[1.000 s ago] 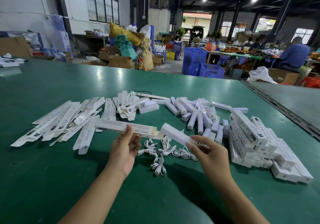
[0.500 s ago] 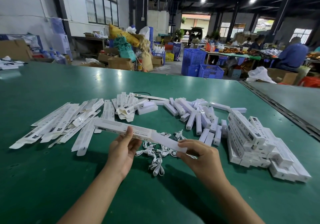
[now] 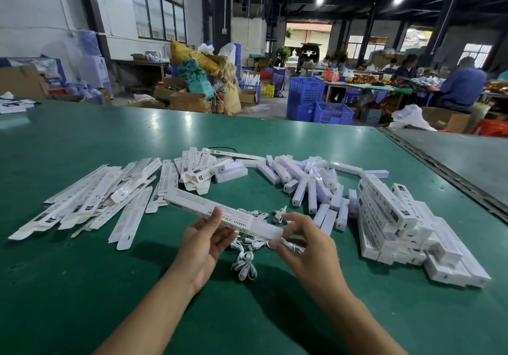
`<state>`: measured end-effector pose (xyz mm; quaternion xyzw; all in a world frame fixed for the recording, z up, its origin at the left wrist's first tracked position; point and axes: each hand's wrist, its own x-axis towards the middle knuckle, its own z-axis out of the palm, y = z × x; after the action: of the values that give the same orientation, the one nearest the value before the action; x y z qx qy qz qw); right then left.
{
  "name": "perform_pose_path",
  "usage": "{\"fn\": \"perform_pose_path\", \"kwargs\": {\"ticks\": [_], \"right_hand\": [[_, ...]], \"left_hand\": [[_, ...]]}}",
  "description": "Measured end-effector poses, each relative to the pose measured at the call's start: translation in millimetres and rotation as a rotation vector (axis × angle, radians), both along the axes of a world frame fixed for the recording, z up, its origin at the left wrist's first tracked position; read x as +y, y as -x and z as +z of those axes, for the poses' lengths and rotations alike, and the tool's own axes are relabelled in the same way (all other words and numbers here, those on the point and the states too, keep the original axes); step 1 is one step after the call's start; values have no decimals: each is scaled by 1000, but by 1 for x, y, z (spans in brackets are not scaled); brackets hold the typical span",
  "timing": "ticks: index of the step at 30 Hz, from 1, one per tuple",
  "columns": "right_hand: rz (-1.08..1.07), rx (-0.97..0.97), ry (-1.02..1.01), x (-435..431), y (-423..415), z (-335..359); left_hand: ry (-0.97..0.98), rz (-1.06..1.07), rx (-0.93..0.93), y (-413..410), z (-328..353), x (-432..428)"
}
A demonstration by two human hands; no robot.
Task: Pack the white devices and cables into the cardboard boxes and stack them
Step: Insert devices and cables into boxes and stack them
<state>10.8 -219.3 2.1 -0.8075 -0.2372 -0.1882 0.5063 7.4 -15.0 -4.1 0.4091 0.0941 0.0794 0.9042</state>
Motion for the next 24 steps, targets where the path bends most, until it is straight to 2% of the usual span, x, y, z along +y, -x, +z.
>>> {"fn": "perform_pose_path", "kwargs": {"ticks": [5,10,20,24], "right_hand": [[78,-5,109,-2,6,2],[160,11,102,1,11,3],[-21,-143,19,6,5,-5],[-50,-104,-8,5,4,-5]], "left_hand": [[-6,-9,24,-1,-2,-1],[0,8,21,-1,0,1],[-84,-91,110,0,-4,-3],[-94,-104,84,0,-4,-4]]}}
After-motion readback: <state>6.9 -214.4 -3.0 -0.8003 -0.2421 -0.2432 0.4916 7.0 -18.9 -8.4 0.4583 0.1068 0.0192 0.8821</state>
